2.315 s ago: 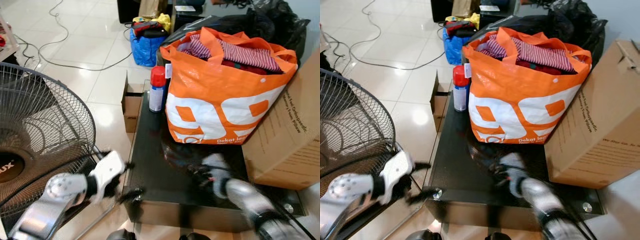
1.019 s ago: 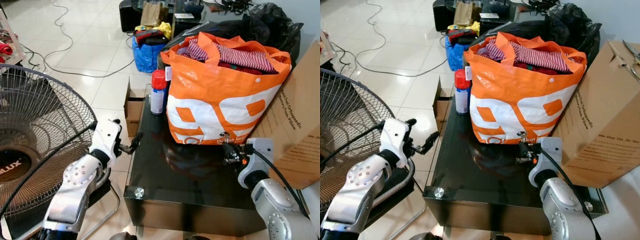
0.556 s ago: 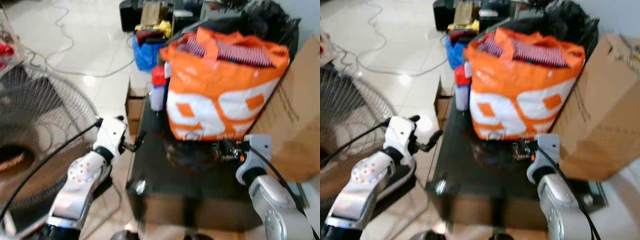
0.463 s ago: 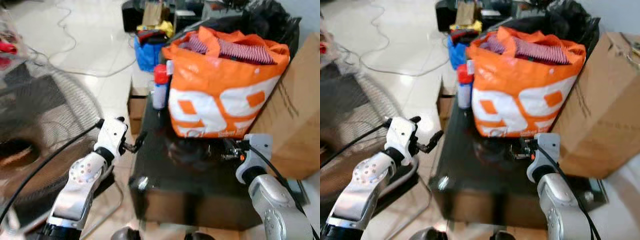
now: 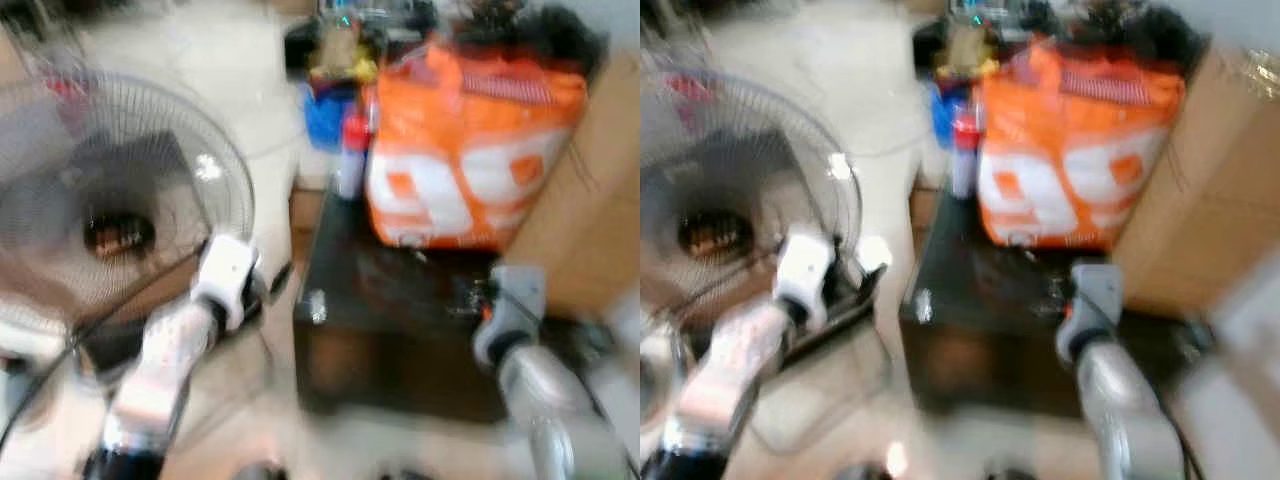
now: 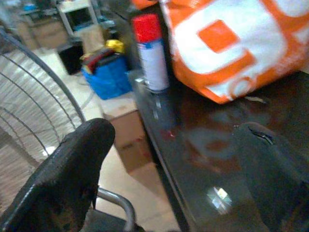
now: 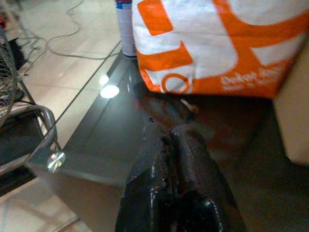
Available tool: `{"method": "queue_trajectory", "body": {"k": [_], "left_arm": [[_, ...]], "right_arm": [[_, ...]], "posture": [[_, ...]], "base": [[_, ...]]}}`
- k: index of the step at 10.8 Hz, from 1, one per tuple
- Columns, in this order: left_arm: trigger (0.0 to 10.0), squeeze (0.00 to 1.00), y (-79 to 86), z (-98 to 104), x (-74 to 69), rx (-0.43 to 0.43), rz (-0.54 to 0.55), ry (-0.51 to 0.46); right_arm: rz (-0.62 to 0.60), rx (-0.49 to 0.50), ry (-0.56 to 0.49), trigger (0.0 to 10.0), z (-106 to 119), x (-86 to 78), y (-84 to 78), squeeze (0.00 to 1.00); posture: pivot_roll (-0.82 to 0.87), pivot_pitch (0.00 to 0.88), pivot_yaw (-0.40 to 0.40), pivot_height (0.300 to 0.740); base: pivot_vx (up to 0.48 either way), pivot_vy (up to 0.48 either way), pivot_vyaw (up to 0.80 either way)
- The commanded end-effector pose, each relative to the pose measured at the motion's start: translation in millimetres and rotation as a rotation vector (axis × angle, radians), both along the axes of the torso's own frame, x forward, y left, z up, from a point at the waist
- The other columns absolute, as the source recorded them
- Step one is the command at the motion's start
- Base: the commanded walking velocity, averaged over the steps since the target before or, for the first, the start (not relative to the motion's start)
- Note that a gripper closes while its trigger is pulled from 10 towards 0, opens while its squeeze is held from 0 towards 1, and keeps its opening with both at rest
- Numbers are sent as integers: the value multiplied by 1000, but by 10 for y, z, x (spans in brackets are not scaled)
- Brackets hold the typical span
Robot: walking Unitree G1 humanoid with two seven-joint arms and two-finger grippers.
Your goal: Hang keys on a hook
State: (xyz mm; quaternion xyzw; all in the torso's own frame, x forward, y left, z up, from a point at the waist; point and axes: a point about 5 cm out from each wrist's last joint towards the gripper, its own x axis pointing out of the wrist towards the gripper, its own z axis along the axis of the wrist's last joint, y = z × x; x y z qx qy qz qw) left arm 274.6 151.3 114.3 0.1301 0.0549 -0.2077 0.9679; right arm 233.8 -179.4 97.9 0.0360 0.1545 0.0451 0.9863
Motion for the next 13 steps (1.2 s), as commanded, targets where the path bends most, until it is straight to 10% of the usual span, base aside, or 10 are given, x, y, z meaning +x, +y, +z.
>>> {"method": "queue_trajectory", "body": {"k": [1,6,7,13], "left_arm": [[10000,616,-30,16,11,5,-5,-14],[10000,655,-30,48,34,-52,3,-34],[10000,659,-33,51,37,-60,2,-35],[10000,690,-24,73,48,-72,-1,-39]], "right_arm": [[0,-32,-7,10000,26,13,-37,0],[17,-93,7,10000,-23,3,4,0],[3,-92,0,10000,-20,6,-9,1000],[-75,-148,-74,10000,44,95,-98,1000]], "posture": [[-107,0,6,732],[-114,0,14,732],[-115,0,13,732],[-108,0,9,732]], "base": [[0,0,0],[52,0,0],[296,0,0],[357,0,0]]}}
